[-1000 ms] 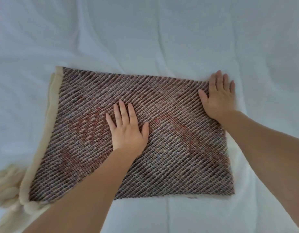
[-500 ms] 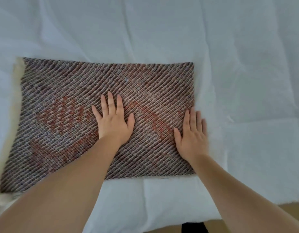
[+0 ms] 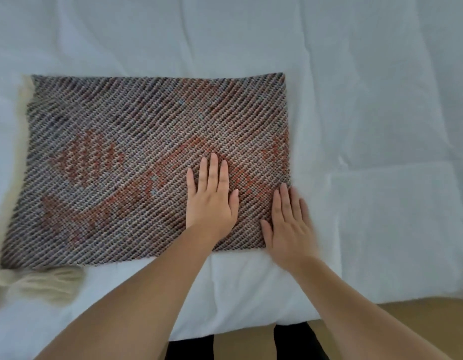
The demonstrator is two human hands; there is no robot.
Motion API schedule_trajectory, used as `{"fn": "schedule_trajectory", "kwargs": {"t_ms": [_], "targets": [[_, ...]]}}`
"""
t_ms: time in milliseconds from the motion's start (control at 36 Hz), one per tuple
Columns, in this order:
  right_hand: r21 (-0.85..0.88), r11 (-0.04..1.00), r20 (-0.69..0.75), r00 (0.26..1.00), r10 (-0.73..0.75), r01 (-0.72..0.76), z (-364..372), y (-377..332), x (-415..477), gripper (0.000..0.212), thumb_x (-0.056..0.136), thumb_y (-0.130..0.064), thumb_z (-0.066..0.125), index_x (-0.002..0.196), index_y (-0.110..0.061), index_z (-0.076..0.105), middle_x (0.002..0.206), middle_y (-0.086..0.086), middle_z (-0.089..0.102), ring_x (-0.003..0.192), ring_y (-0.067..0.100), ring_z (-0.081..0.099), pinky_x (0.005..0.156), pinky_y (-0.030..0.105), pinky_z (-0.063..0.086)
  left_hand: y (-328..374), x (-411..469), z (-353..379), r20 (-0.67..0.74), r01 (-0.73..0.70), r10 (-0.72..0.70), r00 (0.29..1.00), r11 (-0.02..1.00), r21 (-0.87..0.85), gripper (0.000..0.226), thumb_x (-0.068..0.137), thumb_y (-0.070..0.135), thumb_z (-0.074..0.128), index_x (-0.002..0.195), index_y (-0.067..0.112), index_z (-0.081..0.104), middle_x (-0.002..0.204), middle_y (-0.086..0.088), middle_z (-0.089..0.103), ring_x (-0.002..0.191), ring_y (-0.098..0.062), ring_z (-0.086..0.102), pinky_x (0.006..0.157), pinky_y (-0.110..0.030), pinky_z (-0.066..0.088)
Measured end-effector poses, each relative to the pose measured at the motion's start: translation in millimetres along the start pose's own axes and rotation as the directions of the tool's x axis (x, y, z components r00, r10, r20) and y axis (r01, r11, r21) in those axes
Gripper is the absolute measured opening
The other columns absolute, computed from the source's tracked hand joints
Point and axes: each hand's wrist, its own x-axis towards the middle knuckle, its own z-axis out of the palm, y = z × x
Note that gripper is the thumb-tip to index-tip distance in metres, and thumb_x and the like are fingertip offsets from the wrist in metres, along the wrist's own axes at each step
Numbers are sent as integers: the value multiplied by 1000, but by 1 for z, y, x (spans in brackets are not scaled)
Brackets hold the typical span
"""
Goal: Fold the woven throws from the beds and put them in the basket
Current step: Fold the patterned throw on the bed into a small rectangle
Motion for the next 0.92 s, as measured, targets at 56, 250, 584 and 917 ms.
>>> {"fn": "schedule_trajectory", "kwargs": {"t_ms": [56, 250, 584, 917], "targets": [[41, 997, -9, 998, -66, 67, -10, 7, 0, 71, 99, -47, 22, 150, 1, 14, 159, 17, 13, 147, 32, 12, 119, 41, 8, 0, 0, 1, -4, 6, -6, 1000, 1000, 1, 66, 97, 45, 14, 151, 9, 2, 160, -11, 0, 147, -28, -5, 117, -51, -6], [729, 674, -102, 955, 280, -120, -98, -4, 87, 58, 97, -33, 51, 148, -19, 28, 122, -7, 56, 101, 10, 59, 91, 26, 47, 9, -12, -4, -1, 30, -30, 1000, 995, -93, 65, 96, 45, 8, 151, 11, -2, 160, -10, -5, 147, -24, -10, 117, -49, -9], [906, 349, 225, 971, 79, -238, -197, -45, 171, 22, 78, 1, 59, 98, -7, 60, 85, 10, 69, 68, 21, 69, 56, 31, 54, 26, -54, -37, -12, -20, 16, 1000, 827, -562, 59, 100, 37, 34, 149, 7, 20, 154, -8, 27, 144, -20, 19, 120, -35, 12], [893, 416, 169, 984, 50, -174, -217, -193, 156, 11, 79, -8, 64, 85, -12, 55, 89, 12, 65, 78, 31, 69, 62, 46, 61, -41, -82, -133, 6, 134, -276, 961, 447, -884, 56, 96, 37, 47, 146, 19, 28, 94, 24, 60, 87, 14, 56, 76, -3, 40]]}}
